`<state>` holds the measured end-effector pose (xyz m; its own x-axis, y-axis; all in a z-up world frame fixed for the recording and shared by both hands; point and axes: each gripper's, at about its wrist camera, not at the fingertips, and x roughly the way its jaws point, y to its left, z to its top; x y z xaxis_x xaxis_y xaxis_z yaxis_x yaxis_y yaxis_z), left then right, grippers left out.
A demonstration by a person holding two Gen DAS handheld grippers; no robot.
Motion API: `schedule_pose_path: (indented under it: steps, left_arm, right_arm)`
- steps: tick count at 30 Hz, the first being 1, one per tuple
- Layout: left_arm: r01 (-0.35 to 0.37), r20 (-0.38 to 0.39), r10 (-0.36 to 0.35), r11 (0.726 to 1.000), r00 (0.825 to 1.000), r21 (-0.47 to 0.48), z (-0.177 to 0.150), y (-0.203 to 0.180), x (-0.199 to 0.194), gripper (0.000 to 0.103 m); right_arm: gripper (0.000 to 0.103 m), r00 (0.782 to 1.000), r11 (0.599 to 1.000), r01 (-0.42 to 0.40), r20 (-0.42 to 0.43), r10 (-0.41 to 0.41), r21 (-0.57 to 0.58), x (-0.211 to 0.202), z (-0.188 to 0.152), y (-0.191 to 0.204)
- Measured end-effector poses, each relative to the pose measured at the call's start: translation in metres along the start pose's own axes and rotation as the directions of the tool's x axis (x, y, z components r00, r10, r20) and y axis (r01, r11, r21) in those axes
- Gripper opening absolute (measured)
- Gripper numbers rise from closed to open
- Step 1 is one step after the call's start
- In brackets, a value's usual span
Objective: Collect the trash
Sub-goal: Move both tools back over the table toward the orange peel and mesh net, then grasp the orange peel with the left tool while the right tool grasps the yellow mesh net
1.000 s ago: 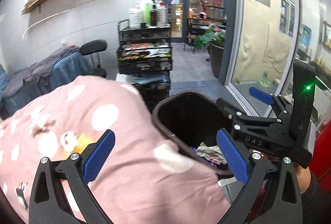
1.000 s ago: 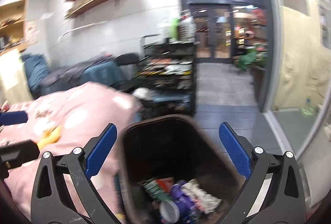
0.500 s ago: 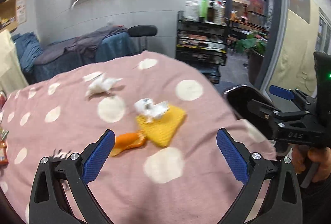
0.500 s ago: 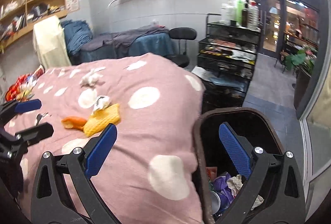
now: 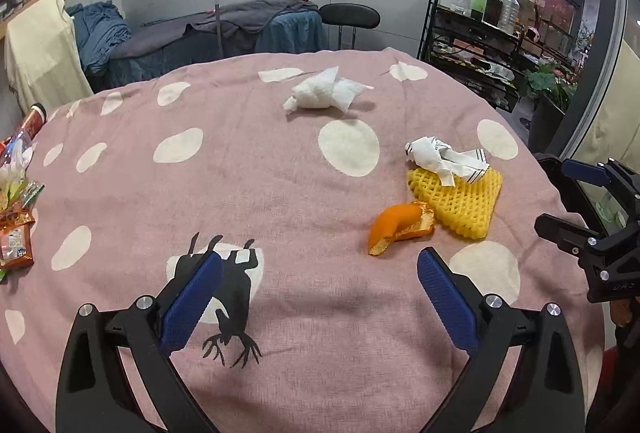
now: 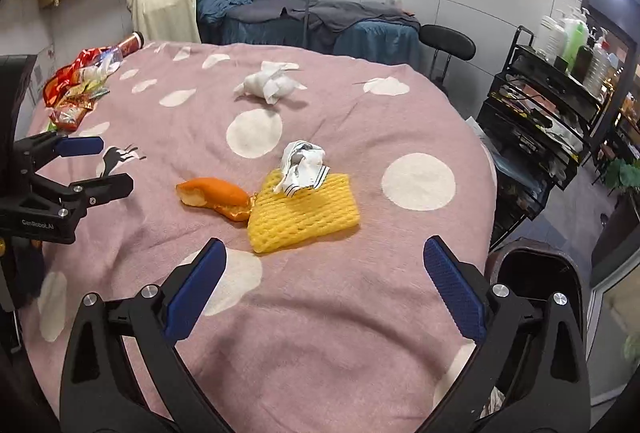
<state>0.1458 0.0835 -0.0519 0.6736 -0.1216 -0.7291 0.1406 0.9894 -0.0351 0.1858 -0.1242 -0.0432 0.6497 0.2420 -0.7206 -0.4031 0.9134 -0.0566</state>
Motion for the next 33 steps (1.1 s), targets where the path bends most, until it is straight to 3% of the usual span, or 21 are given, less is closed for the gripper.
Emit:
schedule_pose_path:
  steps: [4, 8, 12, 15, 16, 17, 19, 20, 21, 23, 27, 33]
  left_arm:
    - [0.029, -0.037, -0.026, 0.997, 0.999, 0.076, 0.007, -0.011, 0.014, 0.092]
    - [0.048, -0.122, -0.026, 0.982, 0.992, 0.184, 0.016, -0.033, 0.037, 0.089]
    - [0.04, -0.188, 0.009, 0.967, 0.982, 0.252, 0.02, -0.045, 0.065, 0.068]
    - [0.071, -0.232, -0.009, 0.963, 0.973, 0.261, 0.02, -0.048, 0.077, 0.054]
    - [0.074, -0.233, -0.011, 0.962, 0.972, 0.263, 0.02, -0.048, 0.077, 0.047]
    - [0.079, -0.234, -0.016, 0.962, 0.972, 0.262, 0.02, -0.048, 0.077, 0.042]
    - [0.083, -0.229, -0.023, 0.963, 0.973, 0.255, 0.02, -0.048, 0.075, 0.019]
    - [0.08, -0.22, -0.023, 0.964, 0.975, 0.253, 0.019, -0.048, 0.073, 0.018]
    - [0.078, -0.21, -0.025, 0.965, 0.977, 0.252, 0.019, -0.049, 0.071, 0.011]
    - [0.086, -0.184, -0.042, 0.967, 0.982, 0.239, 0.019, -0.048, 0.065, 0.009]
    - [0.108, -0.142, -0.083, 0.979, 0.986, 0.175, 0.019, -0.041, 0.048, 0.008]
    - [0.099, -0.063, -0.091, 0.986, 0.994, 0.134, 0.013, -0.041, 0.022, 0.008]
  right_arm:
    - [0.097, 0.997, 1.0, -0.002, -0.076, 0.001, -0.018, 0.027, 0.013, 0.002]
    - [0.098, 0.986, 0.998, -0.069, -0.15, 0.067, -0.007, 0.048, 0.023, -0.001]
    - [0.098, 0.977, 0.996, -0.056, -0.211, 0.039, -0.076, 0.067, 0.027, 0.004]
    - [0.097, 0.971, 0.994, -0.057, -0.237, 0.033, -0.095, 0.081, 0.025, 0.005]
    - [0.094, 0.97, 0.994, -0.067, -0.238, 0.045, -0.088, 0.083, 0.025, 0.004]
    - [0.082, 0.969, 0.993, -0.08, -0.24, 0.058, -0.084, 0.084, 0.024, 0.004]
    - [0.066, 0.969, 0.992, -0.097, -0.235, 0.075, -0.083, 0.084, 0.024, 0.004]
    - [0.043, 0.967, 0.99, -0.107, -0.239, 0.083, -0.088, 0.085, 0.022, 0.005]
    - [0.036, 0.966, 0.989, -0.116, -0.241, 0.092, -0.089, 0.085, 0.021, 0.007]
    - [0.023, 0.969, 0.988, -0.127, -0.225, 0.104, -0.09, 0.082, 0.02, 0.008]
    - [0.02, 0.972, 0.985, -0.166, -0.175, 0.157, -0.038, 0.068, 0.018, 0.004]
    - [0.02, 0.967, 0.974, -0.224, -0.121, 0.224, 0.016, 0.039, 0.006, 0.003]
